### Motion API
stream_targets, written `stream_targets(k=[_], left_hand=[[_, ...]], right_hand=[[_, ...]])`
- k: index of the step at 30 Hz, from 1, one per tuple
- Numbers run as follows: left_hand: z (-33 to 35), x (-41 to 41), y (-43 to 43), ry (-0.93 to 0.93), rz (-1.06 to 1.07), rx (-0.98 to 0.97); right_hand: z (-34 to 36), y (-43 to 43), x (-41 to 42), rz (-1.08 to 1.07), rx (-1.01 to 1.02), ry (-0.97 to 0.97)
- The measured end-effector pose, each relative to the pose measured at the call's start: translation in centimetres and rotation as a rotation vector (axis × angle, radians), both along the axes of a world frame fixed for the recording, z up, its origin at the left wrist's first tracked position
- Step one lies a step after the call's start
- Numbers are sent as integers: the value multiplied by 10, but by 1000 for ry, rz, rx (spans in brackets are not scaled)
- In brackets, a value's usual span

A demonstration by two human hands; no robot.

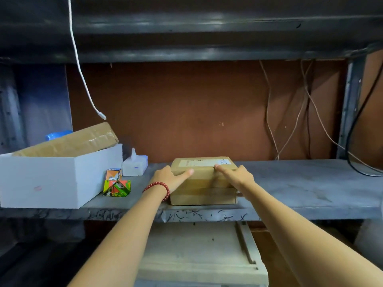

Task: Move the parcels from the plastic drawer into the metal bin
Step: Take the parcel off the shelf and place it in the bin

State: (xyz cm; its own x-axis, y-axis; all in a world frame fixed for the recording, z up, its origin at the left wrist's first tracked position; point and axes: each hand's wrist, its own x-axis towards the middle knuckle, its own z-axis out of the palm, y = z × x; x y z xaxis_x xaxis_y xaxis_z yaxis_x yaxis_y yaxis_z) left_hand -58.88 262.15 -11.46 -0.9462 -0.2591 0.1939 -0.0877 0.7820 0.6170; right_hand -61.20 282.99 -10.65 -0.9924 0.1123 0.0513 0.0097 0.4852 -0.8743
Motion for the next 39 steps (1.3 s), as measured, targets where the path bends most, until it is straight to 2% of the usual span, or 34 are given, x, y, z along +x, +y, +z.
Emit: stream_targets(k=[5, 9, 14, 19, 23, 28, 32, 37, 39], left_hand=[[7, 32, -10, 269, -23, 198], [14, 75, -24, 405, -7, 239], [-2, 152, -49, 443, 45, 271], [-58, 236, -63, 520, 43, 396], [-119, 280, -76, 485, 93, 442], [-192, 309, -98, 326, 172, 513], [-233, 321, -103, 275, 239, 596], [-240, 309, -102, 248, 206, 603], [-244, 305, -101, 206, 201, 563]], right_hand=[[5, -6, 28, 58, -104, 152], [4, -14, 61, 142, -157, 284], [-16, -24, 109, 306, -220, 216], [-67, -44, 171, 460, -361, 219], [-130, -62, 199, 547, -318, 246], [-201, -74, 223, 632, -321, 63], [-223, -79, 224, 640, -261, -10], [-230, -79, 207, 486, -487, -83], [-232, -78, 202, 434, -513, -108]])
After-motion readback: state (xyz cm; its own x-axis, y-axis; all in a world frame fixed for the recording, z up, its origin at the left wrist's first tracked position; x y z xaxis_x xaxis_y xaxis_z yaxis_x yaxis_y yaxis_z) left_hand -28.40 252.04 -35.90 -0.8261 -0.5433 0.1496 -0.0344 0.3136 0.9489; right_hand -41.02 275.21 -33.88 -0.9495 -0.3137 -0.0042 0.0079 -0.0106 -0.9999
